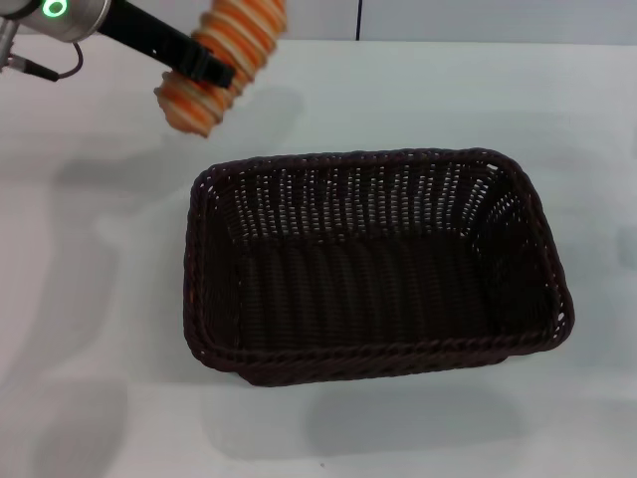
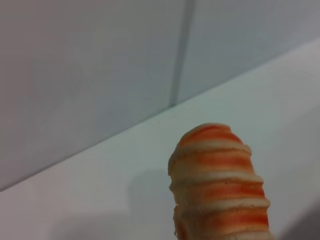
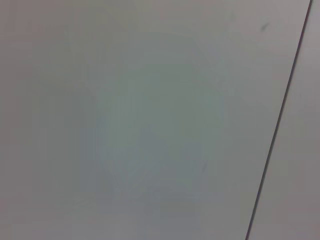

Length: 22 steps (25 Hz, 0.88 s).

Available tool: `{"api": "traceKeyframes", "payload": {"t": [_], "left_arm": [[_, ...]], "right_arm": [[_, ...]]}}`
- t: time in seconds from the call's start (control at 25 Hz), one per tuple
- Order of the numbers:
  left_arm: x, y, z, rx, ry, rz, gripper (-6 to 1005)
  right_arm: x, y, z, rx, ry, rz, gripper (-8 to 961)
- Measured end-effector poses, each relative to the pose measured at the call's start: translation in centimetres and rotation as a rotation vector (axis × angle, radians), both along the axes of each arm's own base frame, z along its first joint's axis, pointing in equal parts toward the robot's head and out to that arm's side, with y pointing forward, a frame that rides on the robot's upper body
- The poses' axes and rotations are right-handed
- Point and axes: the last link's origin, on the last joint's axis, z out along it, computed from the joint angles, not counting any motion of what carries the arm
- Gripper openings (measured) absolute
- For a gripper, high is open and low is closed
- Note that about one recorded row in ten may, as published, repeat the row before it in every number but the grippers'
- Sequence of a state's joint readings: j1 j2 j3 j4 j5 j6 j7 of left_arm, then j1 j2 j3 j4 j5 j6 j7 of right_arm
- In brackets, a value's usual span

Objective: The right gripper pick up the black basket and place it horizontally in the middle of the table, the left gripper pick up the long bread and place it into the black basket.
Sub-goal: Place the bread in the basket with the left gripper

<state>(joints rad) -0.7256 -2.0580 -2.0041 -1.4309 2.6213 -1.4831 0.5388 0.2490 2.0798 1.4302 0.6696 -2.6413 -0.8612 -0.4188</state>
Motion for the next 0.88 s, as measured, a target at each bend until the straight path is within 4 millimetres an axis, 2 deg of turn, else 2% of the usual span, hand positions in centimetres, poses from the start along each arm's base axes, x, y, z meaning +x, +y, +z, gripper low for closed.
{"api": "traceKeyframes", "payload": {"t": [0.04, 0.08, 0.16, 0.32, 0.36, 0.4, 0.44, 0.52, 0.56, 0.88], "left_arm": [[1.0, -1.4, -0.1, -0.058, 0.031, -0.054, 494], [1.0, -1.4, -0.1, -0.058, 0.031, -0.054, 478], [2.2, -3.6, -1.0, -0.157, 0.083, -0.117, 445], [2.6, -4.3, -1.4, -0.191, 0.093, -0.140, 411], [3.6, -5.7, -2.4, -0.272, 0.101, -0.198, 403], [3.6, -5.7, -2.4, -0.272, 0.101, -0.198, 395], [4.5, -6.9, -3.3, -0.342, 0.089, -0.245, 387], [4.5, -6.9, -3.3, -0.342, 0.089, -0.245, 371], [5.5, -8.2, -4.4, -0.427, 0.040, -0.301, 363], [5.9, -8.1, -5.8, -0.468, -0.011, -0.320, 322]], "right_arm": [[0.0, 0.0, 0.1, 0.002, 0.001, -0.001, 382], [0.0, 0.0, 0.1, 0.002, 0.001, -0.001, 382], [-0.1, 0.2, 0.2, 0.007, 0.003, 0.000, 382], [-0.1, 0.4, 0.1, 0.005, 0.001, 0.000, 382], [-0.2, 0.6, 0.1, 0.002, -0.001, 0.001, 382], [-0.2, 0.6, 0.1, 0.002, -0.001, 0.001, 382], [-0.2, 0.7, 0.0, 0.000, -0.002, 0.002, 383], [-0.3, 0.9, -0.1, -0.004, -0.003, 0.004, 383], [-0.4, 1.0, -0.2, -0.008, -0.004, 0.005, 383], [-0.5, 1.3, -0.3, -0.007, 0.001, 0.004, 383]]}}
